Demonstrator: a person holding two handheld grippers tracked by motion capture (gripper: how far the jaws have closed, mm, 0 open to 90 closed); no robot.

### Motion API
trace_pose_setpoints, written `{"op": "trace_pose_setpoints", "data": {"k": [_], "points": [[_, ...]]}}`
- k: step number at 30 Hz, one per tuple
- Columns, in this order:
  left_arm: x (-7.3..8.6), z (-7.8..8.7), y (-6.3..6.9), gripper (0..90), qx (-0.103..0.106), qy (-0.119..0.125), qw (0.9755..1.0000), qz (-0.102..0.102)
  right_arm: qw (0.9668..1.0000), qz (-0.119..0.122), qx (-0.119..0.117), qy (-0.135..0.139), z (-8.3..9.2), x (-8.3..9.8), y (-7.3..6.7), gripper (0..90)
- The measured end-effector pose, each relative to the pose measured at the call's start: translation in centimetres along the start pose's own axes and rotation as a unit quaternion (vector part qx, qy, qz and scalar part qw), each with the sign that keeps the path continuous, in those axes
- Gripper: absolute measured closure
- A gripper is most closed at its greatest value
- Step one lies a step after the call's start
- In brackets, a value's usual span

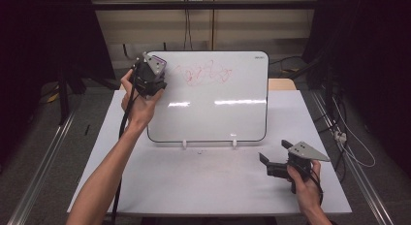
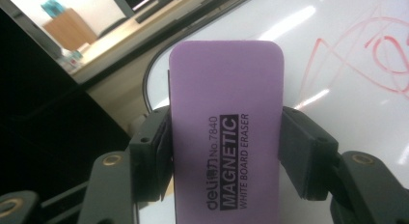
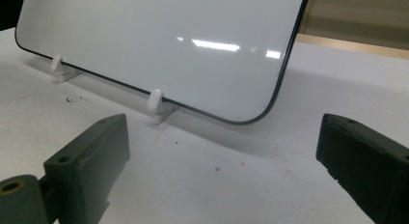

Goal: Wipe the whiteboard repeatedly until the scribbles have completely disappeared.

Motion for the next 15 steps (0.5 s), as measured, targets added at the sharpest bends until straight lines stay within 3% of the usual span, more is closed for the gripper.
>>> {"op": "trace_pose_setpoints", "data": {"k": [4,11,14,15], "points": [[-0.2,-0.5,0.4,41.2,-0.012,-0.001,0.9999,-0.01,1.0,0.002,-0.002,-0.001,0.0,0.0,-0.1,4.5],[-0.2,-1.0,1.2,41.2,0.001,-0.004,1.0,-0.007,1.0,0.003,-0.005,0.0,0.1,0.0,-0.2,4.5],[-0.3,-1.0,1.8,41.2,0.018,0.001,0.9998,0.001,1.0,0.004,-0.006,0.0,0.1,-0.1,-0.3,4.4],[-0.3,-0.9,2.0,41.2,0.015,0.0,0.9999,-0.007,1.0,0.004,-0.007,0.0,0.1,-0.1,-0.3,4.4]]}}
Point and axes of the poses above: each handheld gripper's, and its own axes: z roughly backward along the jaws, x roughly out of its underside, y roughly to its right, the point moved 6 cm from there along -z, roughly forward along the jaws, and after that the axes turned 13 degrees about -y, right-handed, at the moved point
